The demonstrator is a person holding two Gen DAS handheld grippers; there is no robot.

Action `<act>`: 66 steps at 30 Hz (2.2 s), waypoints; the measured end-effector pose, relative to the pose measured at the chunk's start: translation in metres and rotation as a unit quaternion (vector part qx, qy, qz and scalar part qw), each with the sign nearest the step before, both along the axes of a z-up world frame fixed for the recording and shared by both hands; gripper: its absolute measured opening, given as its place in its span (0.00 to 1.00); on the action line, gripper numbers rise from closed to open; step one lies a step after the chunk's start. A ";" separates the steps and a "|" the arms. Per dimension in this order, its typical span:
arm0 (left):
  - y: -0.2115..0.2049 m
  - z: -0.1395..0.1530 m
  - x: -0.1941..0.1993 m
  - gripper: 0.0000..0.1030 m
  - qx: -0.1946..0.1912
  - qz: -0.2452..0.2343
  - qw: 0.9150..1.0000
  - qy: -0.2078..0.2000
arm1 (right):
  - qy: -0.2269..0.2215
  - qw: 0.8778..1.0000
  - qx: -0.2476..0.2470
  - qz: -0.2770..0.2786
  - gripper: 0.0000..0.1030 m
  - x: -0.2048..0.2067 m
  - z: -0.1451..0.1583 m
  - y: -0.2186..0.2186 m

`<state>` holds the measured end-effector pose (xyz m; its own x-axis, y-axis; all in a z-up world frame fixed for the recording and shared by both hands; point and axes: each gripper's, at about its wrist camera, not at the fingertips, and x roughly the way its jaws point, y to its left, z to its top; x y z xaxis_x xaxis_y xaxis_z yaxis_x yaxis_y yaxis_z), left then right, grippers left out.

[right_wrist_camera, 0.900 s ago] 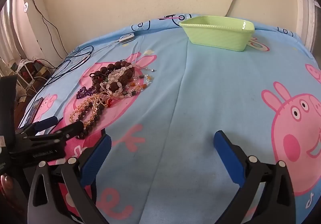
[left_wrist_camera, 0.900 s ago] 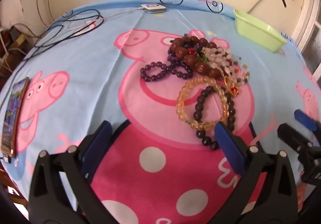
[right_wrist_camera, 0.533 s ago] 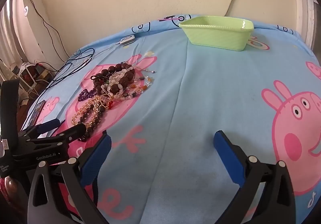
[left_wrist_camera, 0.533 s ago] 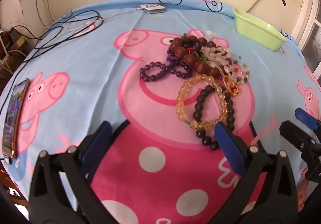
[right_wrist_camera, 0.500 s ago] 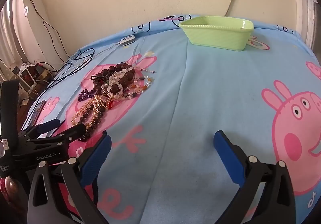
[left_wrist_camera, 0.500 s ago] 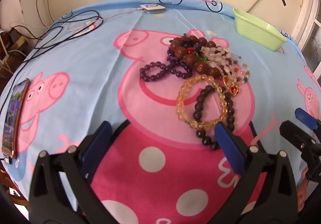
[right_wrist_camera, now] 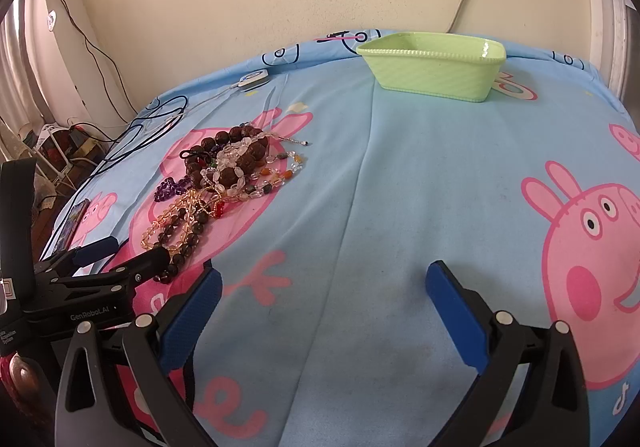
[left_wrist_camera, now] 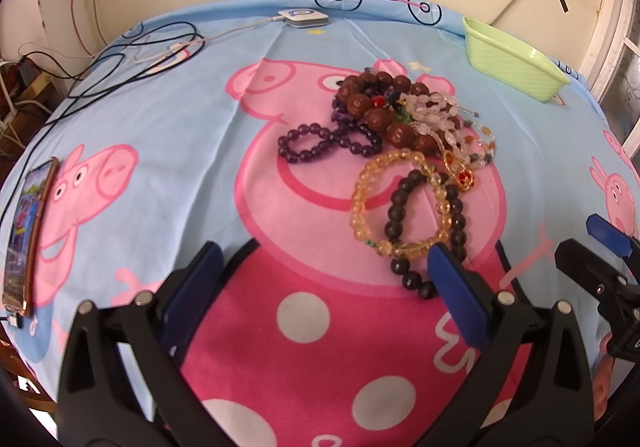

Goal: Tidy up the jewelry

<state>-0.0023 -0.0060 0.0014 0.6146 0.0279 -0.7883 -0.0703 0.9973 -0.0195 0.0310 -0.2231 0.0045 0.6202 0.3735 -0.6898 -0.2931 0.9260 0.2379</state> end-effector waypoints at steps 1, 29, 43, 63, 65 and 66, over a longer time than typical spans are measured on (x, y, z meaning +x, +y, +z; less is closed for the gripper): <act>0.000 0.000 0.000 0.96 0.000 0.000 1.000 0.000 | 0.000 1.000 0.000 0.000 0.78 0.000 0.000 0.000; 0.057 0.034 -0.005 0.69 -0.133 -0.028 0.980 -0.145 | 0.015 0.997 -0.004 0.080 0.00 0.109 0.024 0.085; -0.039 0.049 0.008 0.69 -0.068 -0.190 0.970 -0.135 | -0.010 0.992 0.027 -0.120 0.00 0.038 0.039 -0.118; -0.190 0.014 0.094 0.09 0.008 -0.341 0.940 0.009 | 0.003 0.998 -0.059 -0.035 0.36 0.035 0.020 -0.118; -0.193 0.014 0.098 0.05 -0.008 -0.343 0.939 0.016 | -0.014 0.993 -0.118 -0.005 0.06 0.040 0.020 -0.096; -0.193 0.014 0.101 0.05 -0.026 -0.349 0.936 0.024 | -0.010 0.994 -0.110 0.017 0.00 0.043 0.020 -0.090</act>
<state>0.0983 -0.1987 0.0151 0.4320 -0.4067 -0.8049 0.5962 0.7985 -0.0835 0.0737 -0.3133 0.0249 0.6244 0.2359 -0.7446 -0.3272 0.9446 0.0249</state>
